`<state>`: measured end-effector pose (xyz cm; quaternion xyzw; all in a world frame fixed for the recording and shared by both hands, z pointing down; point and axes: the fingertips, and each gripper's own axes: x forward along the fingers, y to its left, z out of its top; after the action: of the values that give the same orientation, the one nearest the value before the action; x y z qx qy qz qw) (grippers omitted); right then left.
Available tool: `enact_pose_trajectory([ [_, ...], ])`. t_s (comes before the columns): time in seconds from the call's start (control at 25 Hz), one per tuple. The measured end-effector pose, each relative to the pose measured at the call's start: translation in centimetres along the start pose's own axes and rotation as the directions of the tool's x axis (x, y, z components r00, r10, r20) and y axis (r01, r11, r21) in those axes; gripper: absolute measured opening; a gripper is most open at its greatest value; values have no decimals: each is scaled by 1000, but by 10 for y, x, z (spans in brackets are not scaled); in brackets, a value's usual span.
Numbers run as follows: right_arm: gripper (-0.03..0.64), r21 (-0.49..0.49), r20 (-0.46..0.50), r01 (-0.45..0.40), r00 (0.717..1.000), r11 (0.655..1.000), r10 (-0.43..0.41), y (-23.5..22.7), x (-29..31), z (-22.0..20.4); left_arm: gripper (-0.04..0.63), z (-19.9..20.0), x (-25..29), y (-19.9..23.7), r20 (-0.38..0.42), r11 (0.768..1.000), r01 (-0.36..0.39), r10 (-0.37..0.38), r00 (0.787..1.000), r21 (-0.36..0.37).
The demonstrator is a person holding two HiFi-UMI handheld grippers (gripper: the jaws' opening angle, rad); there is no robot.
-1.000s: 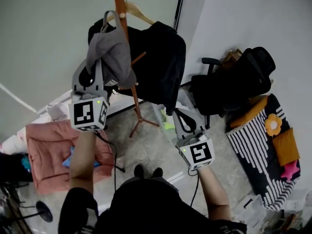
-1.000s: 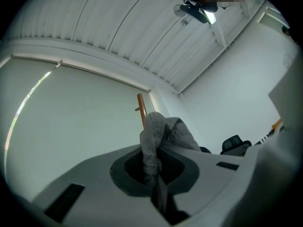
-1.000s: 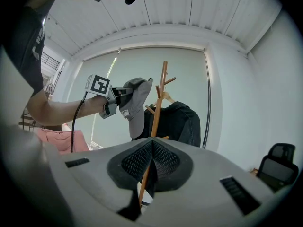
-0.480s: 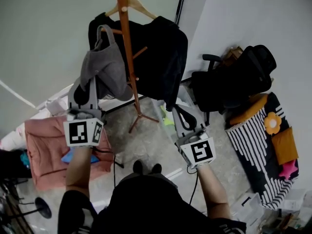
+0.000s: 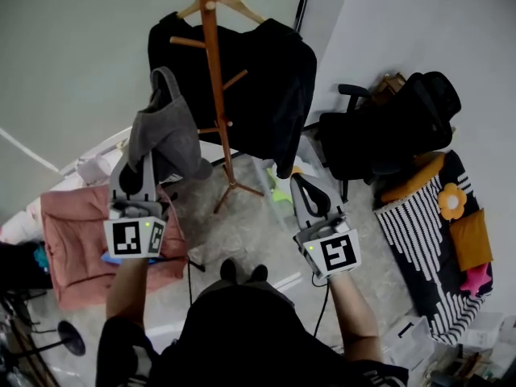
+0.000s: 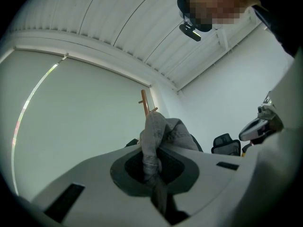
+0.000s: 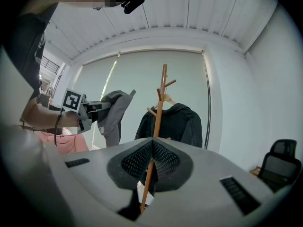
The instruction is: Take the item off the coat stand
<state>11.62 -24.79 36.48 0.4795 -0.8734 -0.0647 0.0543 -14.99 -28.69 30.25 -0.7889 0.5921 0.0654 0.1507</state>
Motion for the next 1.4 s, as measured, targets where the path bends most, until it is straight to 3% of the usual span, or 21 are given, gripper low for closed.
enact_pose_trajectory([
  [0.6, 18, 32, -31, 20, 999, 999, -19, 0, -9, -26, 34, -55, -59, -1, -65, 999, -4, 0, 998, -50],
  [1.4, 18, 42, -96, 88, 992, 995, -84, 15, -19, -89, 34, -108, -101, -25, -129, 999, 10, -17, 991, -51],
])
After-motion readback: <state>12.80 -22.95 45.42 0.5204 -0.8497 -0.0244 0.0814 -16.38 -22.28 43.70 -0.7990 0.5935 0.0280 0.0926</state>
